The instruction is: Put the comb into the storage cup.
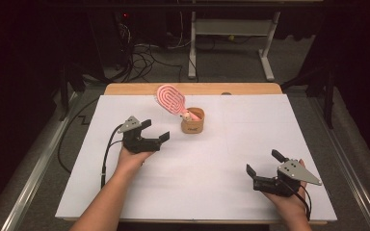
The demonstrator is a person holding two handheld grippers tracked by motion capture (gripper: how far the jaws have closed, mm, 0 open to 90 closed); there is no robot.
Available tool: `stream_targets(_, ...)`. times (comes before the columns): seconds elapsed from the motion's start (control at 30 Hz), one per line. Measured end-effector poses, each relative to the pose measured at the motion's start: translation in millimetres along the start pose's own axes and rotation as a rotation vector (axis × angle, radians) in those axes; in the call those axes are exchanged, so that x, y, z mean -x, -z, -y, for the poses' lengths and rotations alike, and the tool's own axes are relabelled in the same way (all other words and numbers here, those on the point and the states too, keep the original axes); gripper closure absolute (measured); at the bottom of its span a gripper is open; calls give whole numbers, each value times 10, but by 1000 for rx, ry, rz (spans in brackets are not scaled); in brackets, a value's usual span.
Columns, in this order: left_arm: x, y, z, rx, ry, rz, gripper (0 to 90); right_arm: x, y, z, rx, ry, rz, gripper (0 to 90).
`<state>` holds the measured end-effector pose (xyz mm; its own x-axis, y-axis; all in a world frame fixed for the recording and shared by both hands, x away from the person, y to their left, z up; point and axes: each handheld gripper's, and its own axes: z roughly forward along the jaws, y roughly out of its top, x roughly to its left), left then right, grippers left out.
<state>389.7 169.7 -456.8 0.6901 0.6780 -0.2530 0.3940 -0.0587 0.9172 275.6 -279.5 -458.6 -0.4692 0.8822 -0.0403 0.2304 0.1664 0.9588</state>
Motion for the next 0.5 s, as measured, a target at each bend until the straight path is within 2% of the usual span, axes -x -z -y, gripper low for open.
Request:
stream_targets(0.03, 0, 0, 0, 0, 0, 0, 0, 0, 0, 0, 0, 0, 0, 4)
stream_targets(0.07, 28, 96, 49, -2, -10, -2, 1, 0, 2, 2, -1, 0, 1, 4)
stream_targets(0.1, 28, 96, 49, -2, -10, -2, 1, 0, 3, 3, -1, 0, 1, 4)
stream_targets(0.13, 62, 208, 100, -1, -25, -2, 0, -2, 4, 3, -1, 0, 1, 4)
stream_targets(0.17, 62, 208, 100, -1, -25, -2, 1, -2, 4, 3, -1, 0, 1, 4)
stream_targets(0.2, 89, 344, 146, 8, -39, -6, 0, -4, 6, 4, 0, 1, 2, 4)
stream_targets(0.27, 102, 491, 190, 21, -41, -18, 1, -5, 5, 7, -2, 1, 2, 4)
stream_targets(0.3, 102, 491, 190, 21, -41, -18, 1, -5, 5, 7, -2, 1, 2, 4)
stream_targets(0.33, 101, 641, 238, 39, -34, -28, 1, -4, 4, 12, -5, 4, 3, 4)
stream_targets(0.37, 102, 712, 263, 44, -35, -36, 1, -4, 6, 14, -7, 4, 3, 4)
stream_targets(0.4, 102, 781, 289, 45, -43, -48, 1, -5, 8, 15, -7, 2, 4, 4)
stream_targets(0.43, 102, 781, 289, 45, -43, -48, 1, -5, 8, 15, -7, 2, 4, 4)
stream_targets(0.47, 103, 915, 342, 51, -48, -67, 1, -5, 15, 15, -8, 1, 4, 4)
stream_targets(0.5, 103, 915, 342, 51, -48, -67, 1, -5, 15, 15, -8, 1, 4, 4)
